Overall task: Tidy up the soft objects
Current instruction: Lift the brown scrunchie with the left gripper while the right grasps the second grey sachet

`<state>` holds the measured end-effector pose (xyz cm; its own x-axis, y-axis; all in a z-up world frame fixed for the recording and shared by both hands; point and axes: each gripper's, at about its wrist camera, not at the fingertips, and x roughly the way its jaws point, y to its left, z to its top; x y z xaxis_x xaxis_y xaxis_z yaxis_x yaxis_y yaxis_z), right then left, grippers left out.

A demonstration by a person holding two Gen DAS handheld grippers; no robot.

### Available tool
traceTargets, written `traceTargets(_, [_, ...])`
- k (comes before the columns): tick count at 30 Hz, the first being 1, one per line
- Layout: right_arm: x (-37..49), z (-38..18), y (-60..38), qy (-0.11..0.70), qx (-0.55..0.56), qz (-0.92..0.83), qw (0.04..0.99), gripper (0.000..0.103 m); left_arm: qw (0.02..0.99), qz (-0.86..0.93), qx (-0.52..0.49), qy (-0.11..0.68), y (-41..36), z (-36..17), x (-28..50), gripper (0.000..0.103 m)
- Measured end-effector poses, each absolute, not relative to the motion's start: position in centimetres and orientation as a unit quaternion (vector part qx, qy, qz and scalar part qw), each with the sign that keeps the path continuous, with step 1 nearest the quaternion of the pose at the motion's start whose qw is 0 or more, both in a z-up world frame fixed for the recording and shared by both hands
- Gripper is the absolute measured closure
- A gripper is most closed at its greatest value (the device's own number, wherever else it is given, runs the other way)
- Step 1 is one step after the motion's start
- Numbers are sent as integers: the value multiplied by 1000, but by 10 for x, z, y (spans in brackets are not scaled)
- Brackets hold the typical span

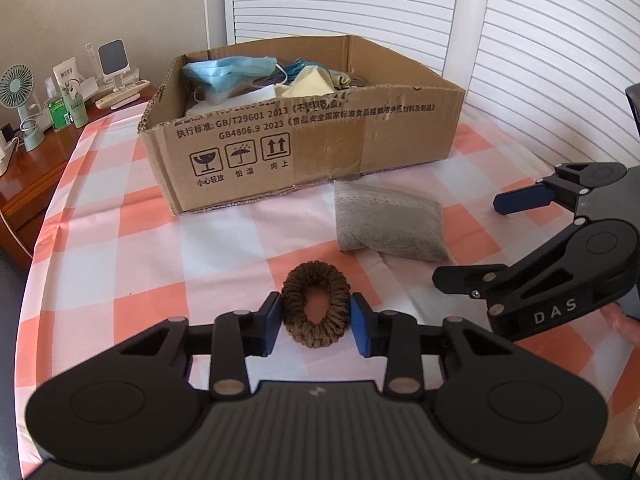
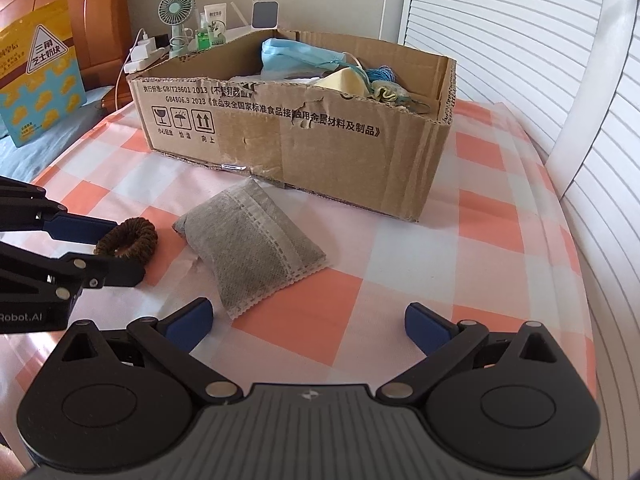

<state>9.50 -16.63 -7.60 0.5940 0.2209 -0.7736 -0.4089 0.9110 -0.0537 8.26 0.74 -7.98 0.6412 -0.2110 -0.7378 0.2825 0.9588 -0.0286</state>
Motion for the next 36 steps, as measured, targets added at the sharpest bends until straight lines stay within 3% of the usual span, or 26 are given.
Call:
traceTargets(16, [141,-78,-128,395,-170,327,841,0,906,-117,13,406,30,-80,84,68])
traceTargets(23, [117,-75,-110,402,-194,367,816,0,906,-119,8,407,34,-79,84,68])
traceTargets(36, [119,-77,-106,390,-181,350,832,0,908,-102,-1,407,48,-79,84,67])
